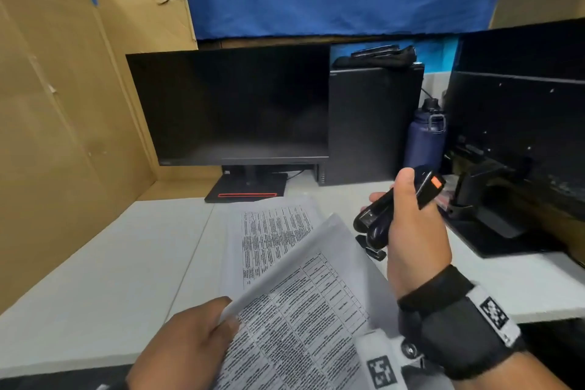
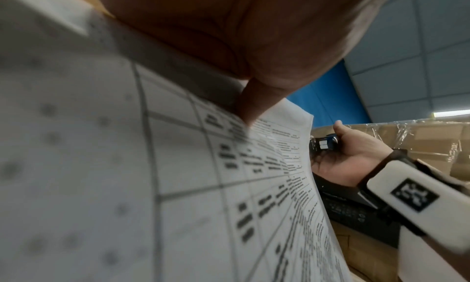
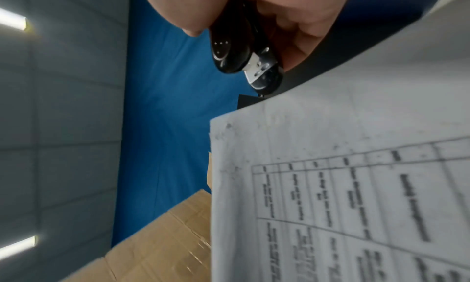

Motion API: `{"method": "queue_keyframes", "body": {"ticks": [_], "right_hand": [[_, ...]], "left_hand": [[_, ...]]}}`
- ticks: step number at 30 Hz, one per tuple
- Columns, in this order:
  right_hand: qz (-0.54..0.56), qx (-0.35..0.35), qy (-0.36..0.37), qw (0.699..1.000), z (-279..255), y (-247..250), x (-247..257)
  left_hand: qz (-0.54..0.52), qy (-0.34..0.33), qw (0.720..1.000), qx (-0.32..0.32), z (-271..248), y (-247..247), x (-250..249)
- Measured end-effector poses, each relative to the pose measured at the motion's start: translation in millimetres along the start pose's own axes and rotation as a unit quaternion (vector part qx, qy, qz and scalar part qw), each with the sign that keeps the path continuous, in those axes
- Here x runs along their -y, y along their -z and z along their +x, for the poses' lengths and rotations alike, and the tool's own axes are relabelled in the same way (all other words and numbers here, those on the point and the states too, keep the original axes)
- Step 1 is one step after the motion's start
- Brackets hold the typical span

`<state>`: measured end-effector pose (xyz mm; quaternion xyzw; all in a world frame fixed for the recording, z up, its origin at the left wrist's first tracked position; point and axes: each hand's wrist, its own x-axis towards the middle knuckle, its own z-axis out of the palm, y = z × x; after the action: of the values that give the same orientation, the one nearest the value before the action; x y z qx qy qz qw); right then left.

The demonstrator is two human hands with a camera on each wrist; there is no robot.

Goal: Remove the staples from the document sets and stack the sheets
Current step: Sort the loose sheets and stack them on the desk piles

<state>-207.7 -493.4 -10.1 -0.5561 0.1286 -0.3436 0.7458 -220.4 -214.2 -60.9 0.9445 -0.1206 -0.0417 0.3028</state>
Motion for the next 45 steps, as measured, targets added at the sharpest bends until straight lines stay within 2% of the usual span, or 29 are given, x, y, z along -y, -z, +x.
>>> {"method": "queue_keyframes", "body": {"ticks": [4, 9, 20, 24, 28, 31, 38, 45], "right_hand": [[-0.044, 0.017, 0.044, 0.998, -5, -3, -7], [-0.048, 0.046, 0.031, 0.997, -17, -8, -7], [-0.054, 0.006, 0.015, 0.998, -20, -7, -14], [0.033, -0.018, -0.034, 0.999, -19, -6, -14], [0.146, 0.015, -0.062, 0.987, -22, -8, -9], [0.208, 0.012, -0.087, 0.974, -22, -8, -7], [0.222, 0.023, -0.122, 0.967, -14, -2, -6], [0.192, 0.006, -0.119, 0.974, -15, -3, -10]], "left_hand": [[-0.025, -0.015, 1.0, -0.001, 8, -6, 15], [-0.036, -0.055, 0.998, 0.023, 8, -14, 20], [-0.031, -0.075, 0.997, 0.005, 2, -20, 18], [0.007, -0.081, 0.997, -0.014, -1, -18, 15], [0.047, -0.087, 0.995, -0.033, -4, -15, 11], [0.061, -0.082, 0.994, -0.043, -6, -14, 8], [0.095, -0.069, 0.992, -0.054, -9, -12, 0], [0.122, -0.066, 0.989, -0.044, -15, -13, -8]]}}
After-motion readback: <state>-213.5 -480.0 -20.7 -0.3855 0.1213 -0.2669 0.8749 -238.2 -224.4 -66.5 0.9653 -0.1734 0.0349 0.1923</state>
